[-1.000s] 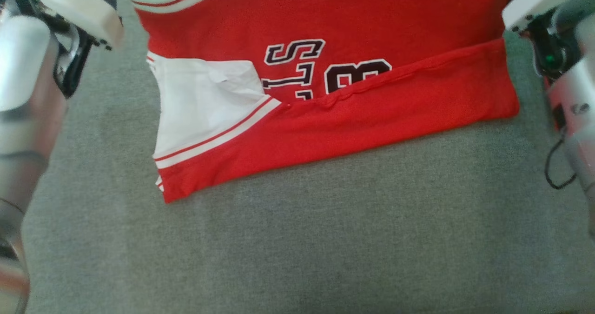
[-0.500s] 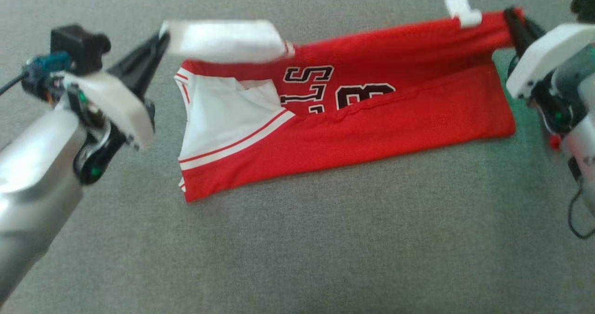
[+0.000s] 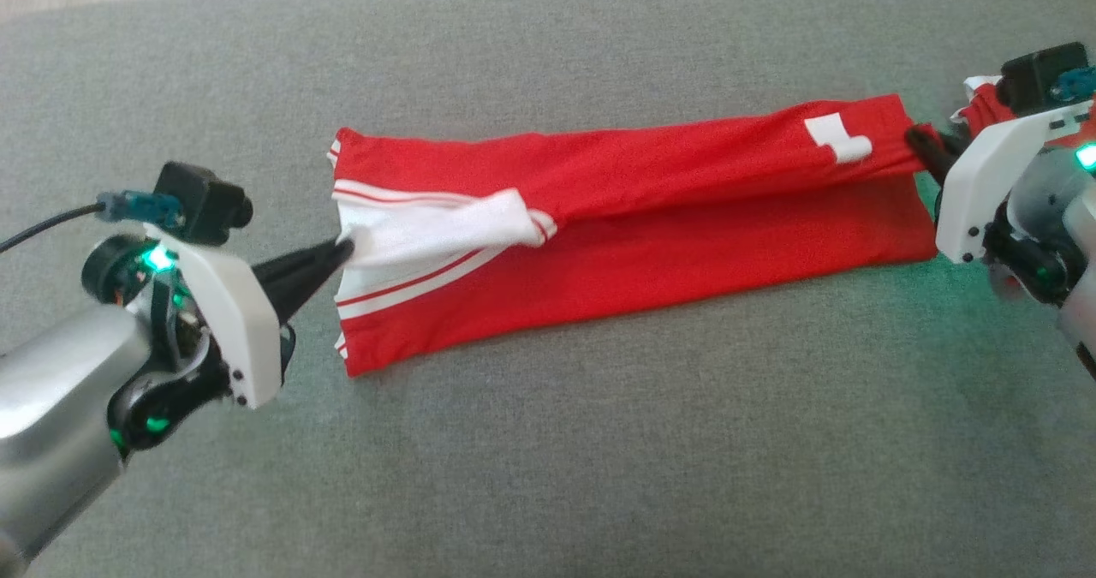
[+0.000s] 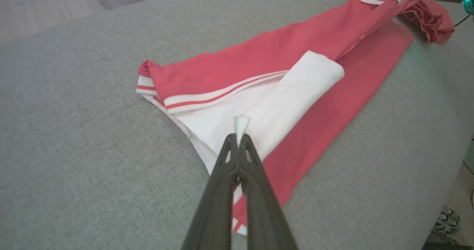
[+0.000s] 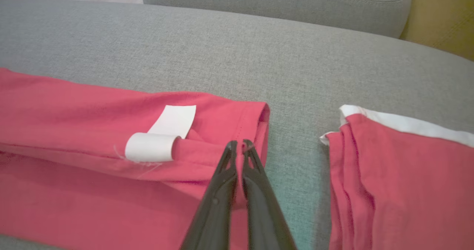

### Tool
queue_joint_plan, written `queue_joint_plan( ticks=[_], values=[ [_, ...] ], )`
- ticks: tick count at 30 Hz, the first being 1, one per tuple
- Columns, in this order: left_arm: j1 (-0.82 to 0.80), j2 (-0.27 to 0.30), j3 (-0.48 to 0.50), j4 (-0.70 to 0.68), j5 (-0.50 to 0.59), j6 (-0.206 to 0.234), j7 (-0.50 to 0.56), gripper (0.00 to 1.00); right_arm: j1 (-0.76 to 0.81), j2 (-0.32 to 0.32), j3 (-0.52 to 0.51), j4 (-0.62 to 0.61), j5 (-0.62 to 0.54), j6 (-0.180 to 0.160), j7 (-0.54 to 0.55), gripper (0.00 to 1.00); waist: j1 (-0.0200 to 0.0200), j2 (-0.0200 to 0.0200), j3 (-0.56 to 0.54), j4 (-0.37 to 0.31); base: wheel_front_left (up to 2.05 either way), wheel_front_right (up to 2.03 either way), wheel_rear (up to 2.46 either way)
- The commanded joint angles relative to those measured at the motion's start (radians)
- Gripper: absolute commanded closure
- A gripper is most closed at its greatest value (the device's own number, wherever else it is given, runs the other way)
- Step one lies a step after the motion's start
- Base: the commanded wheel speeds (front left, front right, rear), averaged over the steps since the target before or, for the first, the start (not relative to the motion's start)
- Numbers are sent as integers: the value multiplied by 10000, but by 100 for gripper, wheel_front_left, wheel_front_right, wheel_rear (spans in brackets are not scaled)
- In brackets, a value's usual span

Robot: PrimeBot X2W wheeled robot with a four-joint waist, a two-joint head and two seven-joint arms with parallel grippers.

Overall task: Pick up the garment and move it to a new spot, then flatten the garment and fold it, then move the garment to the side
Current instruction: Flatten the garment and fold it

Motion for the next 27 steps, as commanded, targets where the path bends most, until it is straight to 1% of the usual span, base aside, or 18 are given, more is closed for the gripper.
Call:
queue_joint_plan(
  ticks=[1, 3, 5, 9, 13, 14, 15, 16, 20, 22, 24, 27],
  values=[
    [-334, 639, 344, -306, -238, 18, 261, 100, 191, -347, 193, -313, 271, -7, 156, 100, 0, -1, -67, -20, 0, 0, 0],
    [-342, 791, 196, -495, -437, 18, 542, 100, 216, -443, 438, -465, 511, -7, 393, 100, 0, -1, -136, -54, 0, 0, 0],
    [-374, 930, 71, -702, -632, 18, 750, 100, 215, -668, 991, -768, 671, -7, 834, 100, 0, -1, -187, -106, 0, 0, 0],
    [-369, 980, -38, -833, -848, 18, 910, 100, 205, -902, 1446, -1072, 1163, -7, 1322, 100, 0, -1, -203, -185, 0, 0, 0],
    [-262, 946, -336, -940, -779, 18, 1247, 100, 200, -1108, 1944, -1347, 1461, -7, 1672, 100, 0, -1, -211, -247, 0, 0, 0],
    [-224, 944, -391, -955, -767, 18, 1309, 100, 198, -1137, 2005, -1351, 1550, -7, 1698, 89, 0, -1, -220, -257, 0, 0, 0],
    [-187, 935, -422, -945, -755, 18, 1309, 55, 213, -1140, 2004, -1273, 1690, -7, 1744, 0, 0, -1, -232, -267, 0, 0, 0],
    [-153, 916, -444, -926, -739, 18, 1281, 0, 212, -1122, 2037, -1233, 1784, -7, 1798, 0, 0, -1, -247, -277, 0, 0, 0],
    [-88, 820, -405, -777, -803, 18, 1053, 0, 177, -1103, 2130, -1128, 1981, -7, 1888, 0, 0, -1, -296, -300, 0, 0, 0],
    [-104, 742, -265, -601, -735, 42, 682, 0, 91, -1103, 2074, -967, 2077, -7, 1788, 0, 0, -1, -364, -321, 0, 0, 0],
    [-138, 630, -75, -398, -552, 137, 124, 0, -31, -1038, 1899, -819, 2245, -7, 1573, 0, 0, -1, -469, -343, 0, 0, 0],
    [-172, 413, 319, -63, -165, 539, -1042, 0, -339, -919, 1578, -669, 2362, -7, 1007, 0, 0, -1, -656, -390, 0, 0, 0]
  ],
)
